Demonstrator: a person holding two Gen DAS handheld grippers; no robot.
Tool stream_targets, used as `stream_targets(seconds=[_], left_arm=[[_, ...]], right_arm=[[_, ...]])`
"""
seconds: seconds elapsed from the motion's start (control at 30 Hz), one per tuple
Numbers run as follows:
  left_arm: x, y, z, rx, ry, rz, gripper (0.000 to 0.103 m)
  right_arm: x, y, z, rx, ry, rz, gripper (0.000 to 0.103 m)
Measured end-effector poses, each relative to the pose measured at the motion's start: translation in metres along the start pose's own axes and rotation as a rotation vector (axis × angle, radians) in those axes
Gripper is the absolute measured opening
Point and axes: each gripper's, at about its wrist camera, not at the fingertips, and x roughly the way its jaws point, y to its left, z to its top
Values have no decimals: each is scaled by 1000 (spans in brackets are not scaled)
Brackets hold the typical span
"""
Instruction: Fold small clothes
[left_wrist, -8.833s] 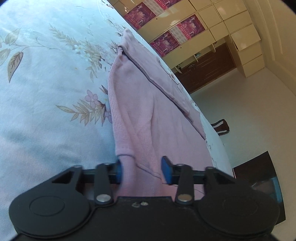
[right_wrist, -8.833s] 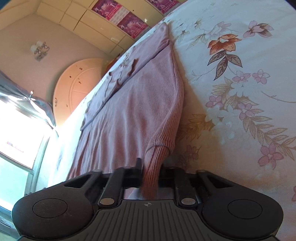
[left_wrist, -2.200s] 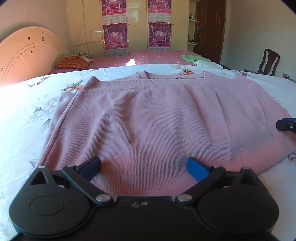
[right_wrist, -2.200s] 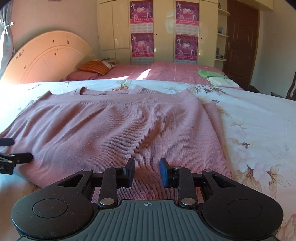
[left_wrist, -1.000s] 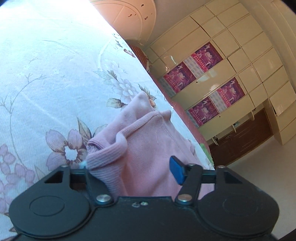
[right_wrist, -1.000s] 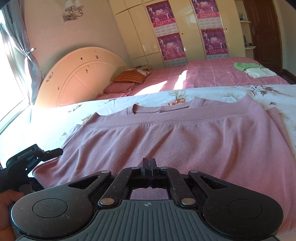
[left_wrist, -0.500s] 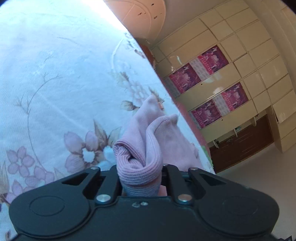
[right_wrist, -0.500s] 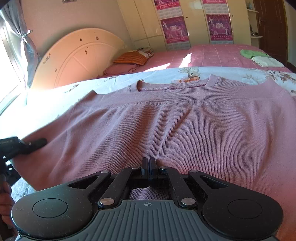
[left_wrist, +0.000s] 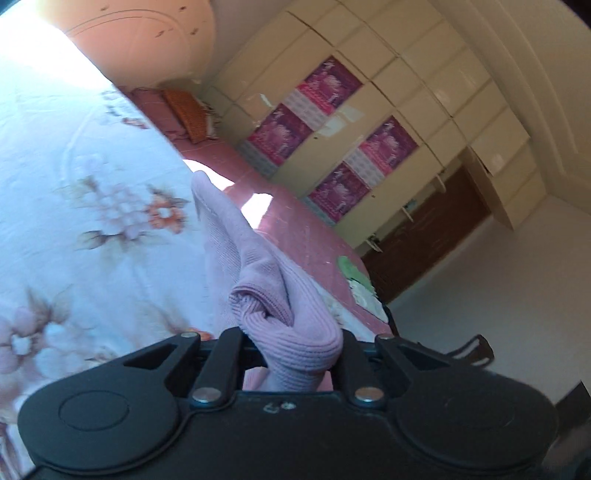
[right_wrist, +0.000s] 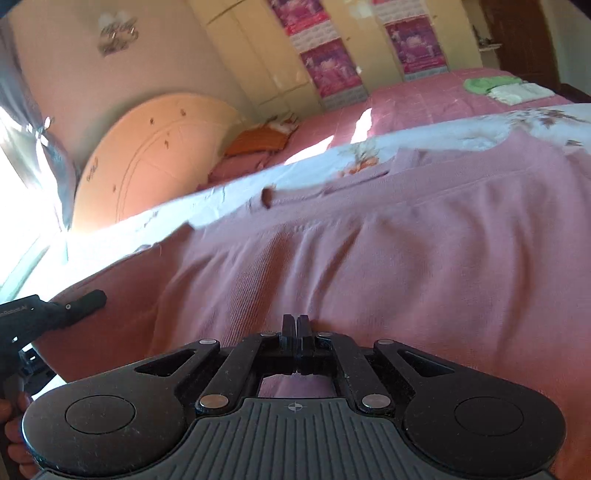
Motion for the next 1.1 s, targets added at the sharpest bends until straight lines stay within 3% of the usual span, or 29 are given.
stream_targets(seconds=[0.13,0.27,0.33,0.37,0.4,0.43,0.47,0.5,0.53,0.57,0.63,0.7,0.8,0.87,0.97,1.1], left_arm=[[39,-76,-23,113,83,-118,8],[95,-131,-88,188,247,-171,8],[128,-147,-128,242,388,-161,17],[149,-154,-155,280,513,-106,27],[151,-160,-168,317,530,-88,29],[138,-168,-172,370,482,-106,37],[126,-175,-170,396,477,-151,62],[113,-176,-164,390,453,-187,69],[98,-174,-155,383,409,-211,68],[85,-169,-142,388,361,-223,69],[69,-153,-118,404,267,-160,69],[67,-134,-98,399,189,-70,69],[84,-105,-76,333,232,45,69],[95,-93,-74,346,286,100,68],[93,-72,-77,311,324,123,69],[89,-58,-81,235,308,115,71]], right_arm=[[-58,-45,19,104,-124,-68,0],[-108,-88,34,174,-181,-140,0],[-127,-107,36,205,-175,-150,0],[-134,-115,36,226,-167,-144,0],[-141,-125,38,256,-153,-128,0],[-146,-131,39,280,-136,-121,1],[-151,-135,40,291,-123,-116,10],[-157,-138,40,291,-125,-101,48],[-163,-139,40,282,-150,-85,69],[-166,-138,40,272,-159,-56,78],[-162,-131,39,271,-152,-11,77],[-150,-124,42,264,-133,36,63],[-122,-109,44,205,-77,64,55],[-103,-106,47,171,-34,51,53],[-78,-104,49,130,34,43,46],[-54,-104,48,84,117,28,42]])
